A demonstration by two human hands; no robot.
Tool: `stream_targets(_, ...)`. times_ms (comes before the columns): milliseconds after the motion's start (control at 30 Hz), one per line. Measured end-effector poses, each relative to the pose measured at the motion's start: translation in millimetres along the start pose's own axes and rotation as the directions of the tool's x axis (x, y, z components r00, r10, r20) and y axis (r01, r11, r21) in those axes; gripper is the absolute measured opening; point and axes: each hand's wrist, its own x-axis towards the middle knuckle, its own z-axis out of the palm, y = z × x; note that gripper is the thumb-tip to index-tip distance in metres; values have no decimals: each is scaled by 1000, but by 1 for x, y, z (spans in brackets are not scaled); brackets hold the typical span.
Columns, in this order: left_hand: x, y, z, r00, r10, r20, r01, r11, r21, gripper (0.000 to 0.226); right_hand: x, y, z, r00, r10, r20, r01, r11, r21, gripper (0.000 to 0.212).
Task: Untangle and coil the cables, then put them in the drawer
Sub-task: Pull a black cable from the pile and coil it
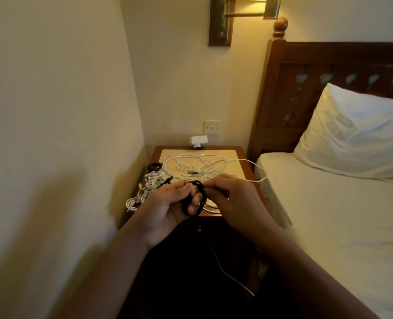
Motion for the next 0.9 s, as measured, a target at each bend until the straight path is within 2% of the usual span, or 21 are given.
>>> stream_targets(67, 2, -4, 5, 998, 23, -57, -19, 997, 69, 16, -8, 1, 5, 997, 80, 8, -81, 990, 115, 20)
stream_targets(167, 4, -16, 5, 965, 138, -223, -61, 945, 322, 30, -14, -1, 10, 988, 146, 45, -152, 960, 235, 21)
stream_targets(233, 2, -21, 2, 959, 127, -254, -39, 946, 323, 35, -16, 0, 12, 986, 159, 44, -165, 957, 239, 20)
stream_targets(300, -2, -24, 2, 955, 119, -270, -2, 919, 395, 28, -17, 3, 13, 981, 188, 47, -194, 939, 282, 19)
stream_targets(333, -2, -28, 1, 941, 170, -292, 4, 859, 512, 25, -18, 4, 14, 976, 209, 59, -217, 922, 321, 18)
stream_targets(400, 0, -35, -2, 886, 347, -309, 8, 654, 757, 23, -21, 7, 20, 951, 289, 114, -309, 848, 430, 21)
stream_targets(467, -2, -42, 2, 819, 492, -296, -3, 519, 855, 25, -25, 10, 28, 898, 390, 203, -432, 698, 571, 26)
stream_targets(533, -1, -50, 1, 778, 563, -279, -11, 456, 890, 20, -30, 17, 38, 869, 431, 243, -477, 601, 641, 26)
stream_targets(600, 1, -58, -2, 770, 582, -262, -7, 417, 909, 19, -35, 24, 46, 850, 454, 265, -502, 551, 667, 24)
stream_targets(700, 2, -67, -4, 783, 547, -297, 8, 469, 883, 20, -40, 32, 51, 821, 465, 332, -544, 460, 702, 28)
stream_targets(833, -2, -70, -3, 802, 537, -262, -14, 455, 890, 20, -41, 43, 45, 771, 412, 485, -601, 220, 768, 51)
stream_targets(900, -3, -70, -2, 815, 532, -229, -37, 443, 896, 21, -39, 44, 43, 763, 394, 513, -620, 218, 754, 42)
